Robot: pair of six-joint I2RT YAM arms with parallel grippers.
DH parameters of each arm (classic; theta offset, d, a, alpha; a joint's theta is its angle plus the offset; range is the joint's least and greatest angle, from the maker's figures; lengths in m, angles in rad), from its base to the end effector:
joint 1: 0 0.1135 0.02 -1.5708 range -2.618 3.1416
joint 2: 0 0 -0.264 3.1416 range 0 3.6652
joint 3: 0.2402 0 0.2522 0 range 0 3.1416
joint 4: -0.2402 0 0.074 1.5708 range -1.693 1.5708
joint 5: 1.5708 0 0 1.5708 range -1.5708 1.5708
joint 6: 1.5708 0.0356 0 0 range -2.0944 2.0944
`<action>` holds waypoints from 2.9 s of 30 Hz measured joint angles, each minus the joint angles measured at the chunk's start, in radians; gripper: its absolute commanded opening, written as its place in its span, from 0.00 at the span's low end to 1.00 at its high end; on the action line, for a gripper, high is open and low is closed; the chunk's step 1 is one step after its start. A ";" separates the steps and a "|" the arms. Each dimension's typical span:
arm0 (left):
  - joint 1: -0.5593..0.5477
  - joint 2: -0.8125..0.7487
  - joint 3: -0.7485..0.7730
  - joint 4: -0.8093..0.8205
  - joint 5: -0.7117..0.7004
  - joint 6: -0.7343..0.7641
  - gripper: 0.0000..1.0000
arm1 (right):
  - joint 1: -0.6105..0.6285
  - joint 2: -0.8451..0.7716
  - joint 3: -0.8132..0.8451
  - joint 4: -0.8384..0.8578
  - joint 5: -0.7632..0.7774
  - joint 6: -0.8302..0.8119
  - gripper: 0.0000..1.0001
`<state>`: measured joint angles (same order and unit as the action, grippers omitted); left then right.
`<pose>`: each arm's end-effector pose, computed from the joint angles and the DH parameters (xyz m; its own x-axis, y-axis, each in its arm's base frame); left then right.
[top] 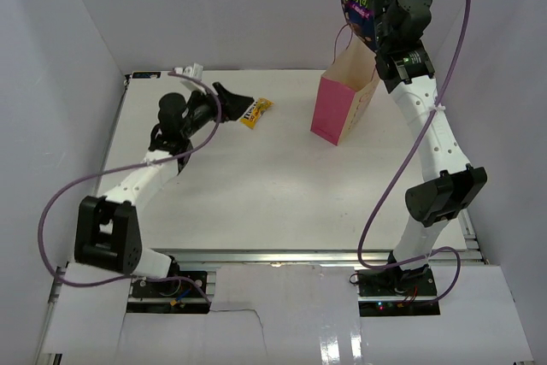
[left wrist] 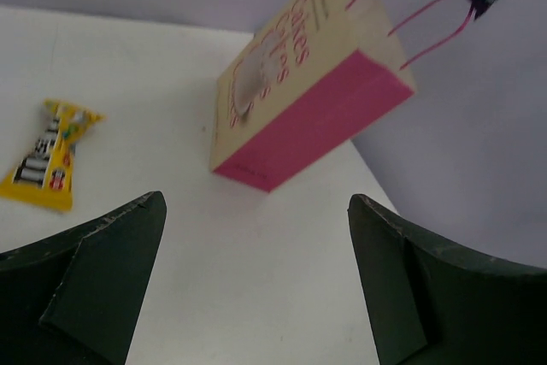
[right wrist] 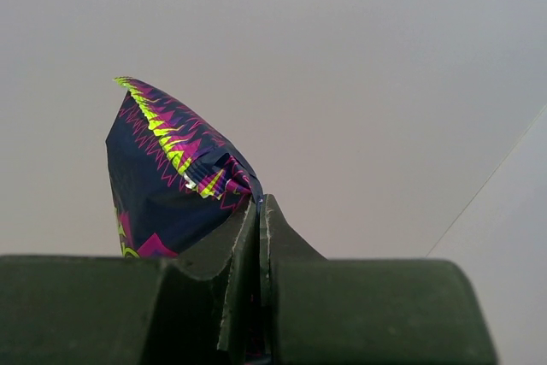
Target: Place the snacks into the paper bag
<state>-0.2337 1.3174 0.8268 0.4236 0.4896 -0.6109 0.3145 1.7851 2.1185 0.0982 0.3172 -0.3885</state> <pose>0.2912 -0.0865 0.2995 -0.4324 -0.4174 -0.7992 0.5040 0.6231 -0.5981 0.3704 0.1088 0.5534 0.3774 -0.2557 -0.8900 0.1280 0.9663 -0.2233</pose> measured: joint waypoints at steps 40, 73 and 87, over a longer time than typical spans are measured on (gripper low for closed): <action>-0.331 1.184 1.643 -0.029 -0.406 -0.133 0.98 | 0.021 -0.002 0.001 -0.048 0.014 0.085 0.08; -0.388 1.197 1.663 -0.029 -0.433 -0.134 0.98 | 0.089 -0.175 -0.133 -0.083 0.021 0.109 0.08; -0.393 1.197 1.664 -0.033 -0.431 -0.136 0.98 | 0.092 -0.158 -0.127 -0.097 0.018 0.181 0.08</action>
<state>-0.6262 2.5149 2.4905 0.3908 0.0589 -0.7471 0.4061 1.6272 1.9919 0.0013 0.3347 -0.2073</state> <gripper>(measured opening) 0.979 0.079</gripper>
